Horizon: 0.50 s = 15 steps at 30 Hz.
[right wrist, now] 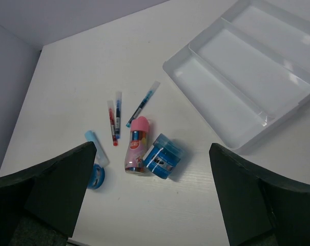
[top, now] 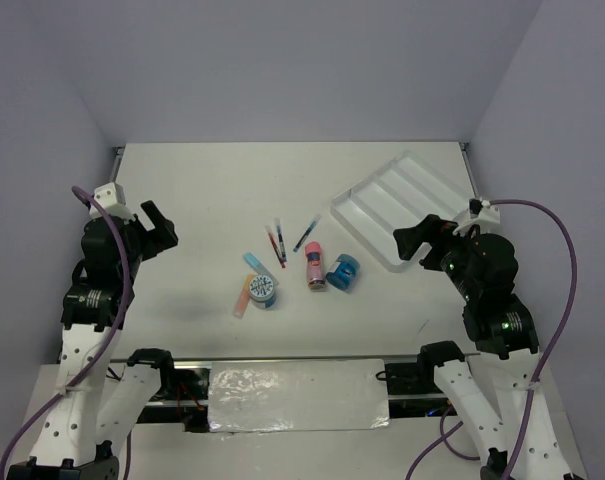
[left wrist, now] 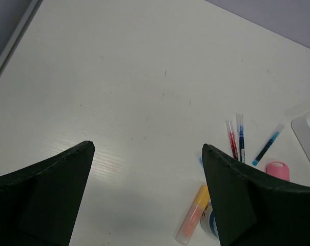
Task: Sort the stationery into containers
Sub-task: Pick up the stationery from the center of the board.
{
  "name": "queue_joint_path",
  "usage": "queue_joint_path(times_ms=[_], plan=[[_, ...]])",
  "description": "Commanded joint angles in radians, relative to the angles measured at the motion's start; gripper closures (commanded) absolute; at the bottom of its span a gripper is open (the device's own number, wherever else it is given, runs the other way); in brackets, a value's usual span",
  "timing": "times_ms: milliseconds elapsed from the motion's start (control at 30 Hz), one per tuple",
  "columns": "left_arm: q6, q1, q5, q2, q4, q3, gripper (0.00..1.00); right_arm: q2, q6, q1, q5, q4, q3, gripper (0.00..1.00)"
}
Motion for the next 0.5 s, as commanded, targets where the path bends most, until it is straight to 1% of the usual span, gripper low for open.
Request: queue_joint_path(times_ms=[0,100,233,267,300,333,367,400,433,467], plan=[[0.008,-0.005,-0.006,-0.009,0.037,0.004,0.01,0.002,0.008,-0.003,0.025,0.0,0.044,0.0],[0.006,-0.005,-0.012,-0.011,0.034,0.004,0.01,-0.016,0.001,-0.003,0.021,0.018,0.038,0.0],[-0.001,-0.005,-0.036,-0.006,0.025,0.007,0.01,-0.036,-0.016,-0.003,-0.077,0.087,0.001,0.0],[-0.004,-0.005,-0.05,-0.002,0.022,0.01,0.01,-0.036,-0.01,-0.003,-0.179,0.129,-0.016,0.0],[-0.009,-0.005,-0.056,0.002,0.016,0.011,0.01,-0.015,0.026,-0.005,-0.258,0.234,-0.033,0.0],[-0.011,-0.005,-0.063,0.008,0.011,0.014,0.01,0.014,0.048,-0.003,-0.349,0.291,-0.059,0.0],[-0.014,-0.005,-0.076,0.008,0.009,0.016,0.01,0.054,0.08,0.029,-0.479,0.384,-0.063,0.0],[-0.015,-0.005,-0.083,0.009,0.003,0.018,0.0,0.155,0.106,0.087,-0.467,0.405,-0.059,0.0],[-0.015,-0.005,-0.09,0.012,0.002,0.018,0.01,0.207,0.077,0.178,-0.374,0.385,-0.003,0.0],[-0.02,-0.005,-0.104,0.012,0.0,0.019,0.01,0.258,0.044,0.404,-0.222,0.314,0.036,0.0]])
